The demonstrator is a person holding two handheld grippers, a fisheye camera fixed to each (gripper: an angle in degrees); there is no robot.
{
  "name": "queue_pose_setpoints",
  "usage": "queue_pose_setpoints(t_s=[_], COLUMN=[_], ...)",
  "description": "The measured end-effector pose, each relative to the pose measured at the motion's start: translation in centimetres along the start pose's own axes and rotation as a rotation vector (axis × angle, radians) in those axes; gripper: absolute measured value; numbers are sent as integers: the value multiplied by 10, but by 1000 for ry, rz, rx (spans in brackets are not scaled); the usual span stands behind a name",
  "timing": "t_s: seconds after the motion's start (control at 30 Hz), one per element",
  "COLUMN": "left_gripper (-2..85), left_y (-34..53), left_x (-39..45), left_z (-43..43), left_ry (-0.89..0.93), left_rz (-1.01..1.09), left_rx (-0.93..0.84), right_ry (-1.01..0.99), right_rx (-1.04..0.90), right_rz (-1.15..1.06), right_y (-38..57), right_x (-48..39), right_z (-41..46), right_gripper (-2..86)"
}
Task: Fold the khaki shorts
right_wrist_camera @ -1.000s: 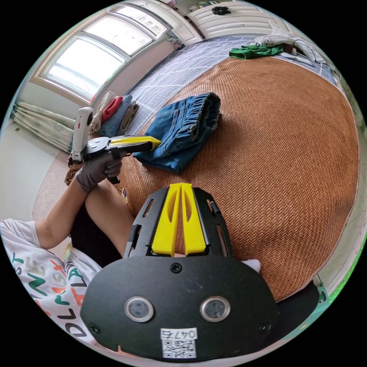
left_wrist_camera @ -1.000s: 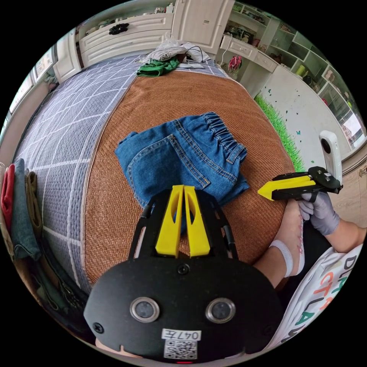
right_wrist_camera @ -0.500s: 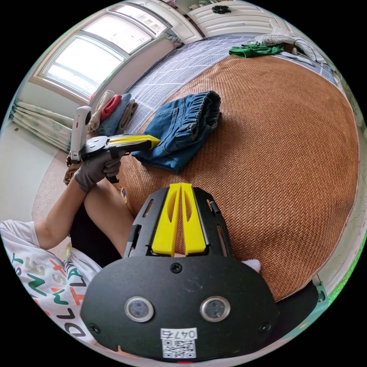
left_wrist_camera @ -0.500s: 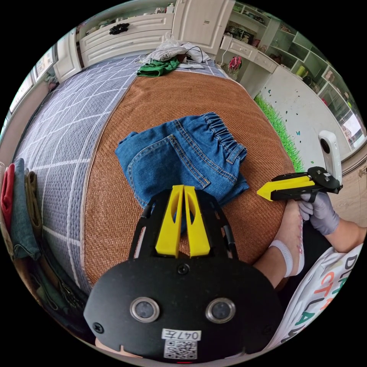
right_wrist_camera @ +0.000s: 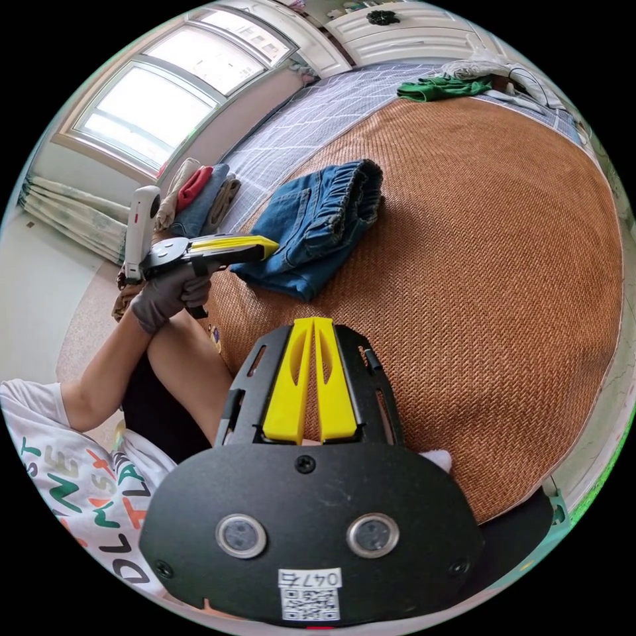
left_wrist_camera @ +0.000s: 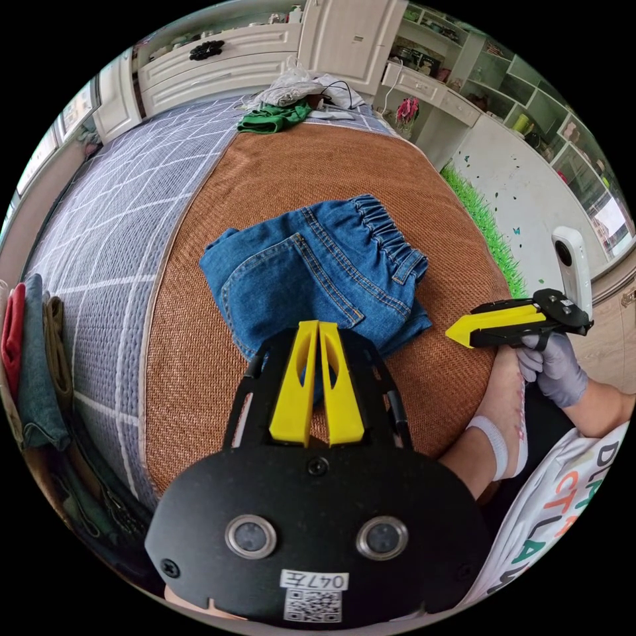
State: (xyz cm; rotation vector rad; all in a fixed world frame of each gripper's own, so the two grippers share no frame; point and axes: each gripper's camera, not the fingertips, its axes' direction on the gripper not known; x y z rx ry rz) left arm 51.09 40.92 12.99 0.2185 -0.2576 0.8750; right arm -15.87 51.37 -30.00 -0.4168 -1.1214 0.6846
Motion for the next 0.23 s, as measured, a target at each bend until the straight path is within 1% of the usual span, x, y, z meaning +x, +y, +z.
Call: queue_pose_setpoints(t_s=[0.23], left_gripper=[-9], left_y=[1], left_x=[4], left_z=[3], left_ry=[3], left_rz=[-2], left_rx=[2], right_ry=[-1], right_rx=[1], right_rz=[3], right_y=[5], right_x=[16], right_z=[-2], right_gripper=[-12])
